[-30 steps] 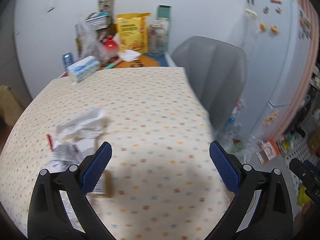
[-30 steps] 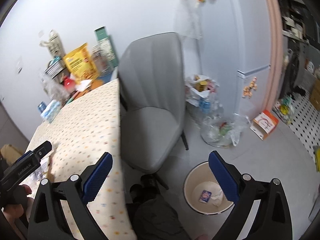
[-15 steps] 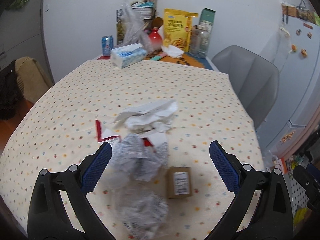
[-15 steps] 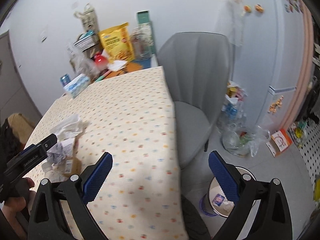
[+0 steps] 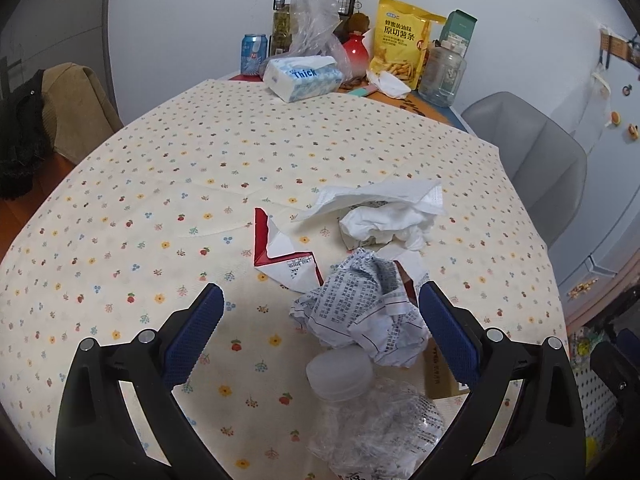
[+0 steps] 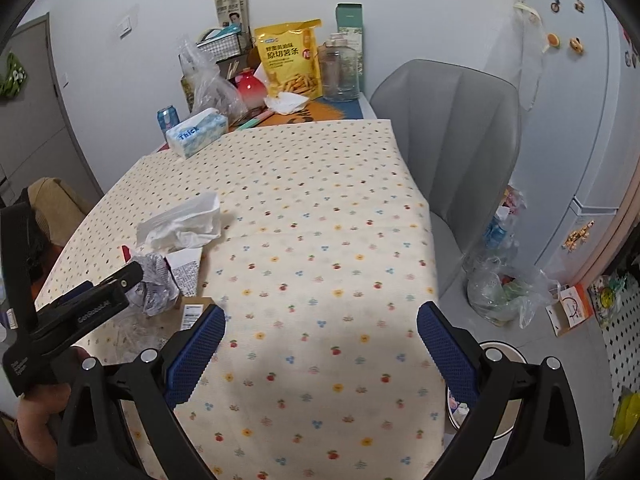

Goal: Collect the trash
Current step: 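Grasp the crumpled printed paper with the left tool while the right tool grasps the cardboard box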

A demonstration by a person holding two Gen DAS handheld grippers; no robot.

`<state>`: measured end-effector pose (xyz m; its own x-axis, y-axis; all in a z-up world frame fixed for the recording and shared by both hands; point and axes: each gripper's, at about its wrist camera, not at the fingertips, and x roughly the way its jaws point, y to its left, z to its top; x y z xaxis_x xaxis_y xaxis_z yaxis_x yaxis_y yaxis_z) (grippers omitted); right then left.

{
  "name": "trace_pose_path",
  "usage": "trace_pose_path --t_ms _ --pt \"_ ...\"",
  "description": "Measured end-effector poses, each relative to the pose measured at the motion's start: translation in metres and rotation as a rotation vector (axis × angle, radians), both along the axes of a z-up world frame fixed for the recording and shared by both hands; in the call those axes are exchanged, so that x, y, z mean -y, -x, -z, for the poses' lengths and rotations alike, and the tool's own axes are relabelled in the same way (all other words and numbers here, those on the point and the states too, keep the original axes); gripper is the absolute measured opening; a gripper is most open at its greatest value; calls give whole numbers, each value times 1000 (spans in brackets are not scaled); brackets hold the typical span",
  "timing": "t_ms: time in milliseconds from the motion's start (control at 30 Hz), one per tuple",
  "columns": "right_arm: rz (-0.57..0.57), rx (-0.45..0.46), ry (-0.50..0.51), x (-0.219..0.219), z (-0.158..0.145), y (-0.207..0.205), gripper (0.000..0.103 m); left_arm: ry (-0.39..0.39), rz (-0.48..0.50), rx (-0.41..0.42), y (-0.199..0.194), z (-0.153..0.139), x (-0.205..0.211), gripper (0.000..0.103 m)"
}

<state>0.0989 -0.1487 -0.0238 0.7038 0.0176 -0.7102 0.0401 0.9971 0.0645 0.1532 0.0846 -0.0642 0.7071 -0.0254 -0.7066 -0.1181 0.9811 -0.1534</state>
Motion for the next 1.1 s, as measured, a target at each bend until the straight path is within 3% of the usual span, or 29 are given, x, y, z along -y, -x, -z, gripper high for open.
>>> trace_pose_path --t_ms 167,233,300,367,633,967,1100 --pt "-10 -16 14 -9 4 -5 94 8 14 -8 -9 7 3 95" --pt "-11 -21 17 -10 5 -7 94 20 13 -20 -14 10 3 81" --pt "-15 -27 19 -11 7 -8 94 51 23 -40 -17 14 1 43" --pt "-21 -32 19 -14 8 -10 94 78 27 -32 -16 12 -3 33" --pt "-92 -44 28 -41 11 -24 92 75 -75 42 -3 -5 -35 30" --pt "-181 -95 38 -85 29 -37 79 82 -161 41 9 -5 -79 30" --pt "-190 -122 38 -94 38 -42 75 130 -167 44 13 -7 -96 32"
